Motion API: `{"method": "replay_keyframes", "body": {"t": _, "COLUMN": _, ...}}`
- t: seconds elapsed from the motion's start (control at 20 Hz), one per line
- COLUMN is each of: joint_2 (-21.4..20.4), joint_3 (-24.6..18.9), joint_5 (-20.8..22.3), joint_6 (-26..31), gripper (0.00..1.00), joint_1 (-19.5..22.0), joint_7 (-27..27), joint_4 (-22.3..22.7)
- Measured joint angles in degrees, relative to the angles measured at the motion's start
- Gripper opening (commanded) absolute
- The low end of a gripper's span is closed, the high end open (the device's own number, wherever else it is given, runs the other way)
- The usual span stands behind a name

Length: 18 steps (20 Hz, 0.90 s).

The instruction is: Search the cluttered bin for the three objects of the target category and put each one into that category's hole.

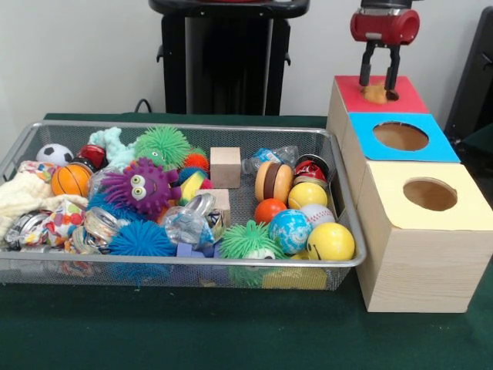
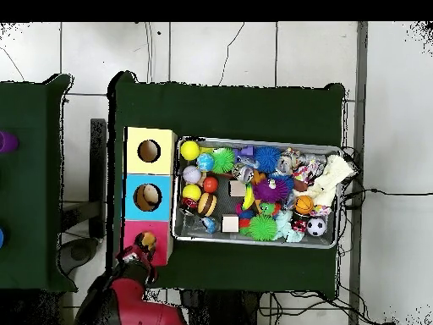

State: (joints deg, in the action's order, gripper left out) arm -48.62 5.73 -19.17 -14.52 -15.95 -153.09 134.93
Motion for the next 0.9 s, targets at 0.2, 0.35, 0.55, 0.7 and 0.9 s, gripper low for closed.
{"method": "replay_keyframes", "body": {"t": 0.2, "joint_2": -1.4, "joint_3": 0.2, "joint_5": 0.0, "joint_6": 3.6, "gripper": 1.0, "joint_1": 0.5, "joint_7": 0.0, "joint_4": 1.0}}
{"method": "replay_keyframes", "body": {"t": 0.35, "joint_2": -2.7, "joint_3": 0.5, "joint_5": 0.0, "joint_6": 7.7, "gripper": 1.0, "joint_1": 0.6, "joint_7": 0.0, "joint_4": 1.9}}
{"method": "replay_keyframes", "body": {"t": 0.55, "joint_2": -3.5, "joint_3": 0.6, "joint_5": 0.0, "joint_6": 10.9, "gripper": 1.0, "joint_1": 1.1, "joint_7": 0.0, "joint_4": 2.2}}
{"method": "replay_keyframes", "body": {"t": 0.7, "joint_2": -4.0, "joint_3": 1.1, "joint_5": 0.0, "joint_6": 12.2, "gripper": 1.0, "joint_1": 1.1, "joint_7": 0.0, "joint_4": 2.2}}
{"method": "replay_keyframes", "body": {"t": 0.9, "joint_2": -4.6, "joint_3": 2.2, "joint_5": 0.0, "joint_6": 13.2, "gripper": 1.0, "joint_1": 1.0, "joint_7": 0.0, "joint_4": 2.2}}
